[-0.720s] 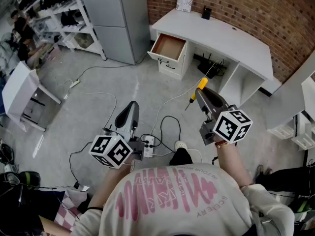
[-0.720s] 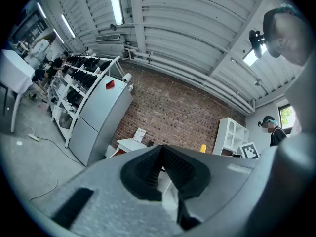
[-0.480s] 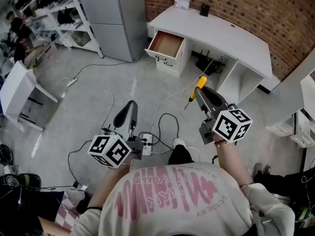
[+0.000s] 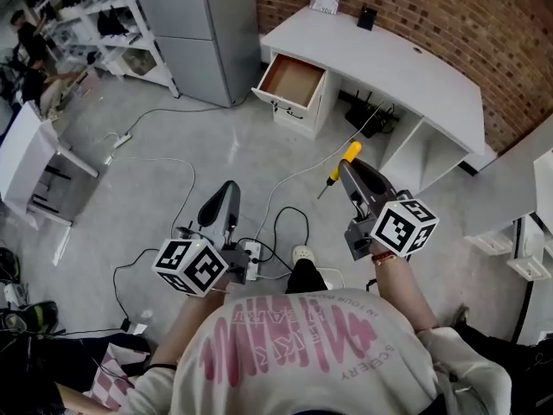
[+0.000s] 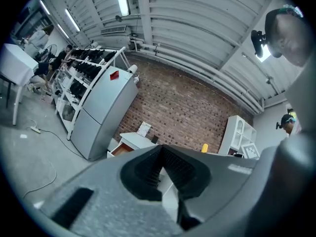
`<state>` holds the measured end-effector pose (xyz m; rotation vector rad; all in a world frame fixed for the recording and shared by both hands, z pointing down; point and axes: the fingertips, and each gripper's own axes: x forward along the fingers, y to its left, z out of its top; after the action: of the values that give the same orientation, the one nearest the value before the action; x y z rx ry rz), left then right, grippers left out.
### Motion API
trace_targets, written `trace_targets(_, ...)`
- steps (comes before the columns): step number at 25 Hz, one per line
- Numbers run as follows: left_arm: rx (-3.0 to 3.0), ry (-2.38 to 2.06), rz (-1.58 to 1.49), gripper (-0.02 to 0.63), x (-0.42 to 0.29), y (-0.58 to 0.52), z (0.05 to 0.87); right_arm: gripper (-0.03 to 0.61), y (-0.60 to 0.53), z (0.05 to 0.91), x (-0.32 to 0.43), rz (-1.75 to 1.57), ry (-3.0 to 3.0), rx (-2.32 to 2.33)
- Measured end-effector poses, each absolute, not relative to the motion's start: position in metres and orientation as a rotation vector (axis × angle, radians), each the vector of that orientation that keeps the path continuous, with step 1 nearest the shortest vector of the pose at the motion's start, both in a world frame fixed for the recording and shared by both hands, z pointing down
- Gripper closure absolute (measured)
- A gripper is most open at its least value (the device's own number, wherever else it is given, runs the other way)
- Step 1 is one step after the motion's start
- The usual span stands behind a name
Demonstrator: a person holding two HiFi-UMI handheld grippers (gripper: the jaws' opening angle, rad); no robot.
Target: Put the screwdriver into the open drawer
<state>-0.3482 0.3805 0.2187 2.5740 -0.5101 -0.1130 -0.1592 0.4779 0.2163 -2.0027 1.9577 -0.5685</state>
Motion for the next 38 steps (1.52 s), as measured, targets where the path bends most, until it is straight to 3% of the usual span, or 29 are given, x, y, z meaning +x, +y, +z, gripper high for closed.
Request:
trace_targets(18,2.556,-0.585,-0.102,0.609,-0.180,0.285,0.224,0.497,0.364,0.220,0.004,-0.577,2.044,-1.867)
trace_targets(38,2.551,-0.534,-0.085,0.609,-0.117,0.252,0.235,0.497,0.331,0.241,0.049,-0.658,2.069,-1.929)
